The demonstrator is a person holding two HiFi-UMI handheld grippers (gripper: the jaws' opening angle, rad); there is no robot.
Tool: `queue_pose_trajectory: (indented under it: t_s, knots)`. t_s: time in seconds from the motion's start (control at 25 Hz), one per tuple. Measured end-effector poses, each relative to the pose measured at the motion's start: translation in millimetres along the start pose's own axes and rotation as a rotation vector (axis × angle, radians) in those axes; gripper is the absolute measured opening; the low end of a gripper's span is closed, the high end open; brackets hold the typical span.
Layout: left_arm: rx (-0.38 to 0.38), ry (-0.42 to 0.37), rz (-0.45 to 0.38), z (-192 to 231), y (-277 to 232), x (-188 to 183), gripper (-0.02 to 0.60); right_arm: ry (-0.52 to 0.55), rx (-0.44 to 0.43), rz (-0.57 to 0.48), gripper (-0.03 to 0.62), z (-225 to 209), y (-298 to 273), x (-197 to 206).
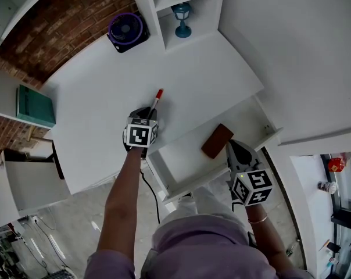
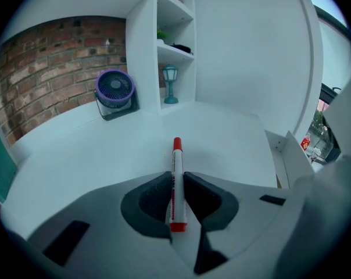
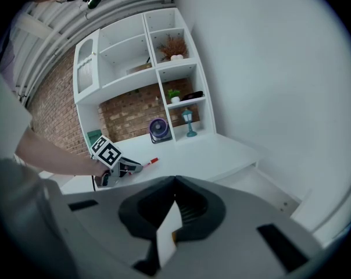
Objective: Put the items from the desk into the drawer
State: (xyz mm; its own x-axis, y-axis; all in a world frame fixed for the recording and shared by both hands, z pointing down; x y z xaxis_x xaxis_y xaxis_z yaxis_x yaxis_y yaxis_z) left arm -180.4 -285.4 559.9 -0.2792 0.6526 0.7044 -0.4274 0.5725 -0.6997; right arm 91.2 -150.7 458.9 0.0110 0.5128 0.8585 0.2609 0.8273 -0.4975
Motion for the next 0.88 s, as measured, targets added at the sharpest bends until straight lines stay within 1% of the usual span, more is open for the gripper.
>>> queue_pose_trajectory:
  t_s: [0.32,0.52,0.72,0.88]
  knots:
    - [0.052,-0.019,-0.085,-35,20,-11,0.067,-0.007,-0.005,0.003,0.003,1,1,3]
    - [0.091,-0.056,-0.130,-61,38,-17,0.067,-0.006,-0.018,-0.005,0.003,8,3,2]
    - [0.138,-0.090,-0.154,-90,52,-19,0.067,-0.007,-0.022,-0.007,0.003,12,8,5]
    - [0.170,-0.113,-0.156,-108,61,-16,0.067,-0.012,-0.020,-0.012,0.005,16,14,8]
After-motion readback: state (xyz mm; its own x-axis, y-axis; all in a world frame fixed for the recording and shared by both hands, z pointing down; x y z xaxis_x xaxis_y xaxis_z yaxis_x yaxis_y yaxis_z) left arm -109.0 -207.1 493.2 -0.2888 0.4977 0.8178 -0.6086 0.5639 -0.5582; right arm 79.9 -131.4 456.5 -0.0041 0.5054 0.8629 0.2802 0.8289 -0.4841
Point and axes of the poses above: the fingertips, and each gripper's own axes: y backward along the fingers, z to its left, x out of its underside, the point moved 2 cm from there along y, backward along the fingers, and after that the axes turned 11 degrees about x, right-handed, at the moved point
